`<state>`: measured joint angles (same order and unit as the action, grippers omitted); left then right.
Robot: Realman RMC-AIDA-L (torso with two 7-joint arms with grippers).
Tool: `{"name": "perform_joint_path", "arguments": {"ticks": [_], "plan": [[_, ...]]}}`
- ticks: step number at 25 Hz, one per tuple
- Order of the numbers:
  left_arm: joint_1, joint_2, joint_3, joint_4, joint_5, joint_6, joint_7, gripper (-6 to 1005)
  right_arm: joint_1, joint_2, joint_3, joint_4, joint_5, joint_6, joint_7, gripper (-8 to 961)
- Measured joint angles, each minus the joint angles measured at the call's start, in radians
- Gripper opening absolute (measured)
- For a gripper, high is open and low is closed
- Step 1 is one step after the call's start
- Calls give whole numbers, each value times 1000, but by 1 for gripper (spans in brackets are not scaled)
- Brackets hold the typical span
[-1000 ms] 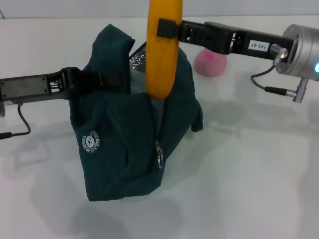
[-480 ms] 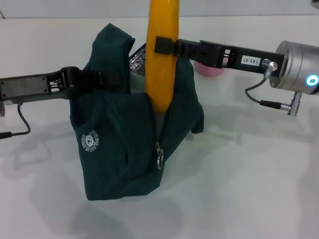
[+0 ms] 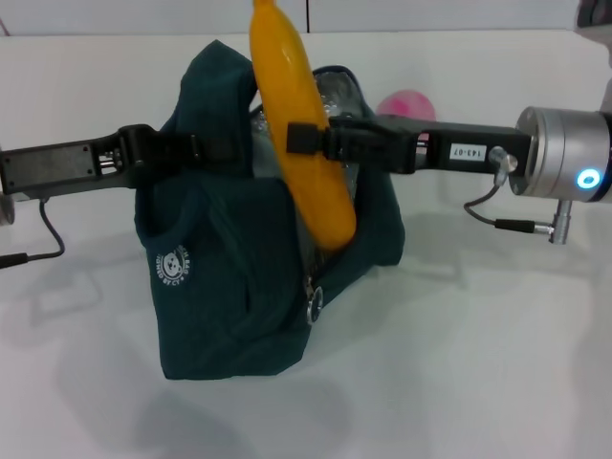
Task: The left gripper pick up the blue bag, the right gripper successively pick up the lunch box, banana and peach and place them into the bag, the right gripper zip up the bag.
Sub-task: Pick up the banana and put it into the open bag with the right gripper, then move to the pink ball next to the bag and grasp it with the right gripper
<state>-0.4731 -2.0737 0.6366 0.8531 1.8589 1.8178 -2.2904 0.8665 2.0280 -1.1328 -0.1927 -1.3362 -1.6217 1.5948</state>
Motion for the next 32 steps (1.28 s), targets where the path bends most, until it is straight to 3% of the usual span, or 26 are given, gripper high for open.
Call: {"name": "perform_joint_path", "arguments": {"ticks": [27,32], "plan": [[13,6,-2,-3,-21,-8,6,29,-14,0,-22,-18,37,25,-109,422],[15,7,-3,-3,-21,-9,6,29,-24,0,-15,-28,63,20,-114,638]]}}
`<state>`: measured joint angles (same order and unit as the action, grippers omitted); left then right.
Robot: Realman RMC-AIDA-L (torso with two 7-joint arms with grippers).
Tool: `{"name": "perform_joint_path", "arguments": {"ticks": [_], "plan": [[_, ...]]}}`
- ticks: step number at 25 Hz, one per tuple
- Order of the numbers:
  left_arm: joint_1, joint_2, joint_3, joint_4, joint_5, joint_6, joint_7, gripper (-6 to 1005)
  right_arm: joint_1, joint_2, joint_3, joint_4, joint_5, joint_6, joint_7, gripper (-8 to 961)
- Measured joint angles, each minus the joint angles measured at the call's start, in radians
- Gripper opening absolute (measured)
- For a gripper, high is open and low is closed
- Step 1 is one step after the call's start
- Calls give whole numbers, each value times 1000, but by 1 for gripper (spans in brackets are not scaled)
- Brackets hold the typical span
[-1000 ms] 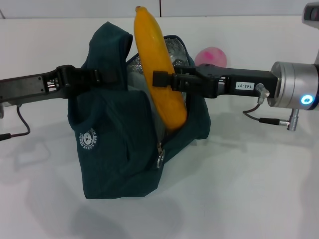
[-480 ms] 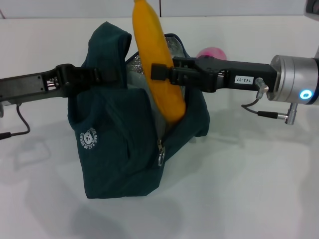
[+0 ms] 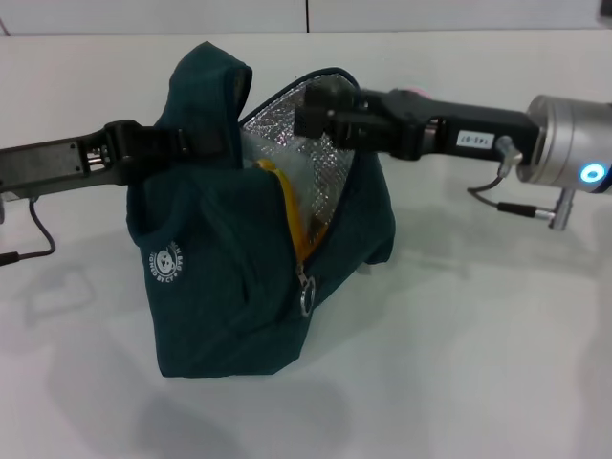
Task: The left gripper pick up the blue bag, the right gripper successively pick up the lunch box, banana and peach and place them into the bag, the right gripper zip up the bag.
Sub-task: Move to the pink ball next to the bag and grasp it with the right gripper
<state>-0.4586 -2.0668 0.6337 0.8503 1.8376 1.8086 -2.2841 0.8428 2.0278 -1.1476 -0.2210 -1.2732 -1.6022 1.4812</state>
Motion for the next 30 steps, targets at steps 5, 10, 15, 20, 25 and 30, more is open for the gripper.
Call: {"name": "perform_joint_path", "arguments": {"ticks": [5,10,15,20,25,30], "plan": [[3,3,-1,0,0,0,0,29,-87,0,-2,-115,40,0,-2,792],[19,6,-2,0,0,1,1,29,-176,-10,8,-214,62,74,-40,806],[26,8,-2,0,0,1,1,29,-244,-16,10,-262,52,268,-149,819],[28,7,-2,-1,0,3,2,29,-255,-8,6,-244,52,438,-323,833],[22,6,2,0,0,6,1,29,-205,0,-18,-226,59,575,-374,846],[18,7,6,0,0,9,-5,29,-138,0,-19,-166,60,671,-375,860]]}}
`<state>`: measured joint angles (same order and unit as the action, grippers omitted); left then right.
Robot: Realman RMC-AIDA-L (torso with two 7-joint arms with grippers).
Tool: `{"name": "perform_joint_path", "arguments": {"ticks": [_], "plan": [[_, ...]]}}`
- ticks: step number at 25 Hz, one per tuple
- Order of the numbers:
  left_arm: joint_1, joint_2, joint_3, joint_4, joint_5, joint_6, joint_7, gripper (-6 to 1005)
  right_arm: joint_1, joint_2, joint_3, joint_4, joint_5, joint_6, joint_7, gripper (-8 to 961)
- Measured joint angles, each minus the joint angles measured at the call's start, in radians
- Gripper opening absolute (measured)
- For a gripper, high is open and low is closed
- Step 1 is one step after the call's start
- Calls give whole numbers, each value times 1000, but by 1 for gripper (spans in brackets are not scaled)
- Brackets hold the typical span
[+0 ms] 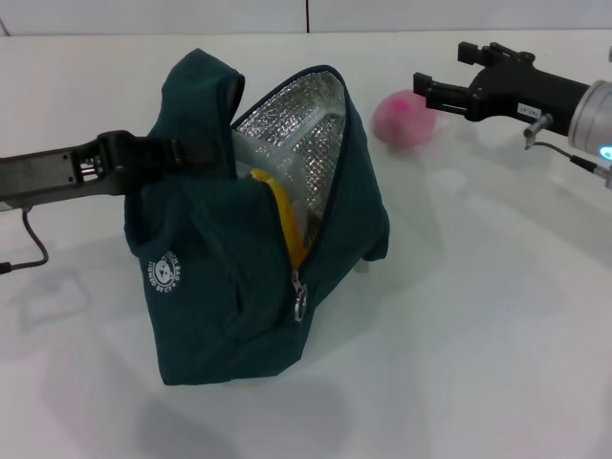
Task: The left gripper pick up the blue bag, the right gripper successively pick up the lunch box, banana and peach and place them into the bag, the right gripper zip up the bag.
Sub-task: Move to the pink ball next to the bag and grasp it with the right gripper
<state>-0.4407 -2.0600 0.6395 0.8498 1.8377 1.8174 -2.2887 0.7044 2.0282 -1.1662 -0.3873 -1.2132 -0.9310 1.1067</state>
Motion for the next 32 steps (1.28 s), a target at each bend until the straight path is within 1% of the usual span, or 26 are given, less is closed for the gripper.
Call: {"name": "perform_joint_path", "arguments": {"ticks": [3,7,10,17,22,32], "plan": [[-2,-3,0,0,0,0,-1,29,27,1,-3,25,14,72,11,861],[-2,-6,-1,0,0,0,-4,29,86,0,-5,88,27,129,18,858],[-4,-7,0,0,0,0,-7,29,112,0,-23,108,27,174,24,854],[-7,-14,-5,0,-2,-2,-8,29,175,0,-48,178,25,201,50,846],[-16,-18,-4,-1,-3,-5,-8,29,190,0,-91,204,26,246,51,842],[-20,-20,-2,-2,-7,-6,-8,30,223,0,-93,229,25,274,50,835]]}}
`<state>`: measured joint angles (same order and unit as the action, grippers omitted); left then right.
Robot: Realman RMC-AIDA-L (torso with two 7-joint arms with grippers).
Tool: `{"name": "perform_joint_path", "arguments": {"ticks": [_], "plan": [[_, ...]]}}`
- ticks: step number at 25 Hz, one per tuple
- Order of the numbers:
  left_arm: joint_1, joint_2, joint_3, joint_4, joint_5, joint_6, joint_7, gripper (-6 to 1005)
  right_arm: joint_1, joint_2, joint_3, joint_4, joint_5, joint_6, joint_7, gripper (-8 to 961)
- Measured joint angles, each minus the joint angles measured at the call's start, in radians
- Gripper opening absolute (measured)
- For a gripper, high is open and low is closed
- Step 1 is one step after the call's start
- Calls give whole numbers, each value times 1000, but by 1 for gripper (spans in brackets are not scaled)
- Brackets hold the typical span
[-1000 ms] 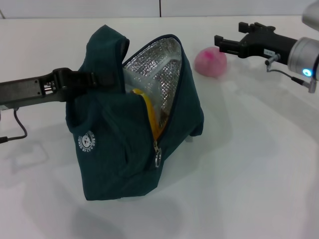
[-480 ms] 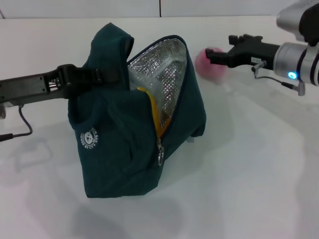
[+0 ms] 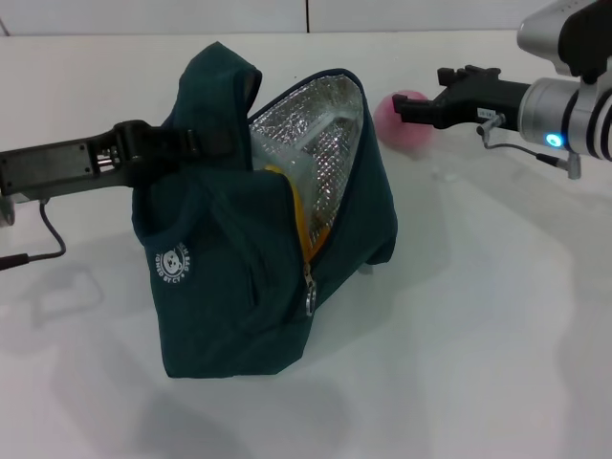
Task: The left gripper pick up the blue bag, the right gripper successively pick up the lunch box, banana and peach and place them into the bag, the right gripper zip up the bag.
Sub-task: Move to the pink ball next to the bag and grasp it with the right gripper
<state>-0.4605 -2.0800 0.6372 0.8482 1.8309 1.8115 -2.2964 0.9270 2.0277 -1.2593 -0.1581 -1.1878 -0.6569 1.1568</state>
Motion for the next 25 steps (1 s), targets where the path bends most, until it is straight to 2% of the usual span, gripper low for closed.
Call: {"name": "perform_joint_path", "arguments": {"ticks": [9,25], "plan": [[-17,2,-2,-26,-4,-2,0,29,39,0,-63,9,3,54,1,830],[-34,3,-2,-26,-4,-17,0,30,52,0,-75,30,2,53,1,821]]}}
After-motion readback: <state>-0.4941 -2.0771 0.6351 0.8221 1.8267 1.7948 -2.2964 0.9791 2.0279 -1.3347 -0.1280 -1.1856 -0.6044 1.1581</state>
